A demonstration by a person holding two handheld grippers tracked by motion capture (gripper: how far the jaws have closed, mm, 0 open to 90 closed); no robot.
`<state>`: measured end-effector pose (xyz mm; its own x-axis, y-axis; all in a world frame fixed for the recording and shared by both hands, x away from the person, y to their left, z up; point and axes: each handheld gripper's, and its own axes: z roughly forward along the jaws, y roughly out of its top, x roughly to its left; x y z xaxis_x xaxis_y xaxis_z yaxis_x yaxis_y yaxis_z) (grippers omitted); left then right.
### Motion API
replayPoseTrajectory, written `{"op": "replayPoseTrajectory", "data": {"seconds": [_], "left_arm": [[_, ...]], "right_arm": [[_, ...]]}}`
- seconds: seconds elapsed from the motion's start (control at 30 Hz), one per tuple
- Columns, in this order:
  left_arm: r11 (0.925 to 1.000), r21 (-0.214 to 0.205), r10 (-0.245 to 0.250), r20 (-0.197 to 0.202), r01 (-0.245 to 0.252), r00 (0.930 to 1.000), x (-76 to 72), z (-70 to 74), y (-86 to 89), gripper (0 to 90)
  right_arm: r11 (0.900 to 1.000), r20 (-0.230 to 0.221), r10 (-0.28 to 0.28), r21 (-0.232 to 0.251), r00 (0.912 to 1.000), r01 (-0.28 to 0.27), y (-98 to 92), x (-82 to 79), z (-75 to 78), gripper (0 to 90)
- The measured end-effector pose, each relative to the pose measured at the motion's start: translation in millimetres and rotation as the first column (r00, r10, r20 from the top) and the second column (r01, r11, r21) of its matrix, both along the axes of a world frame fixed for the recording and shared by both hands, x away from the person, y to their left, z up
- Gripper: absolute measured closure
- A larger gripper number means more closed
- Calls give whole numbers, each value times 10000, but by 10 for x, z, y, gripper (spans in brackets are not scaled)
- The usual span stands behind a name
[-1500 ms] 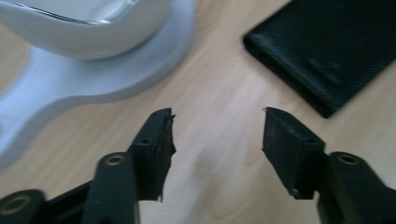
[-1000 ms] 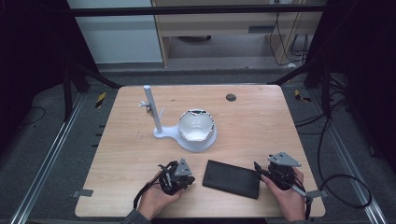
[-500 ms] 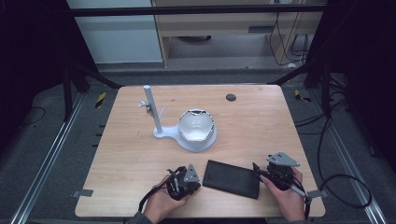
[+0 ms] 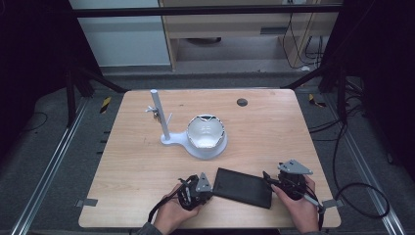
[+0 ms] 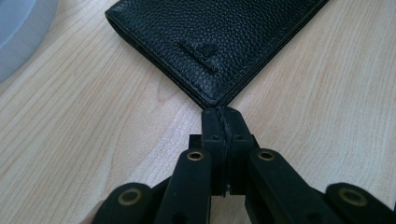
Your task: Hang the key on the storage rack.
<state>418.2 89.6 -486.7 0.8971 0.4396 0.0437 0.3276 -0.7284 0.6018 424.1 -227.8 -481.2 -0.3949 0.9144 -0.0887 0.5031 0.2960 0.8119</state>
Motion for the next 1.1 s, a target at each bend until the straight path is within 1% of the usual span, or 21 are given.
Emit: {"op": "replayPoseTrajectory", "data": {"seconds": [0.1, 0.17, 0.23, 0.3, 0.37, 0.4, 0.53, 0.57, 0.63, 0.7, 0.77, 0.8, 0.87, 0.93, 0.97, 1.0, 1.1], "left_arm": [[10000, -9, 19, 36, -18, 10000, -3, -2, 3, 887], [10000, -34, 2, 39, -2, 10000, -4, -2, 1, 886], [10000, -57, 24, 52, -24, 10000, -3, 0, 4, 884], [9999, -100, 35, 106, -33, 9999, -3, 4, 8, 883], [9997, -169, 151, 183, -148, 9997, 9, 21, 28, 881], [9996, -257, 155, 158, -151, 9998, 17, 20, 33, 881], [9996, -248, 172, 186, -167, 9997, 23, 16, 31, 883], [9996, -248, 172, 186, -167, 9997, 23, 16, 31, 883], [9991, -355, 249, 243, -241, 9994, 24, 26, 37, 883], [9984, -504, 273, 243, -261, 9993, 29, 40, 45, 884], [9978, -577, 333, 269, -317, 9991, 30, 43, 46, 883], [9970, -699, 346, 239, -328, 9991, 36, 53, 48, 883], [9955, -853, 451, 301, -424, 9985, 40, 64, 45, 883], [9940, -986, 498, 312, -465, 9983, 50, 80, 43, 882], [9940, -986, 498, 312, -465, 9983, 50, 80, 43, 881], [9930, -1083, 499, 302, -463, 9983, 65, 101, 40, 882], [9900, -1323, 544, 311, -499, 9980, 95, 139, 34, 881]], "right_arm": [[9999, 4, 89, 69, 10000, -89, 25, -13, 16, 314], [9997, 82, 250, 2, 9997, -250, 49, -16, 22, 313], [9996, 70, 278, 44, 9996, -278, 63, -19, 24, 313], [9993, 69, 364, -48, 9993, -364, 80, -20, 22, 313], [9989, 86, 453, -131, 9989, -452, 94, -22, 20, 312], [9988, 92, 462, -145, 9989, -460, 96, -23, 20, 312], [9987, 69, 514, -76, 9987, -514, 104, -26, 23, 310], [9985, 61, 529, -121, 9986, -528, 107, -28, 24, 310], [9983, 58, 569, -107, 9984, -568, 114, -31, 25, 309], [9959, 29, 901, 6, 9959, -901, 155, -46, 35, 294], [9914, -3, 1301, 110, 9915, -1300, 205, -63, 49, 257], [9876, -20, 1557, 200, 9878, -1557, 241, -77, 58, 233], [9760, -101, 2155, 350, 9765, -2150, 325, -115, 79, 188], [9648, -139, 2619, 268, 9650, -2615, 435, -168, 91, 145], [9648, -139, 2619, 268, 9650, -2615, 435, -168, 91, 145], [9516, -248, 3072, 72, 9513, -3071, 545, -215, 93, 111], [9358, -407, 3499, -311, 9359, -3512, 684, -270, 71, 92]]}}
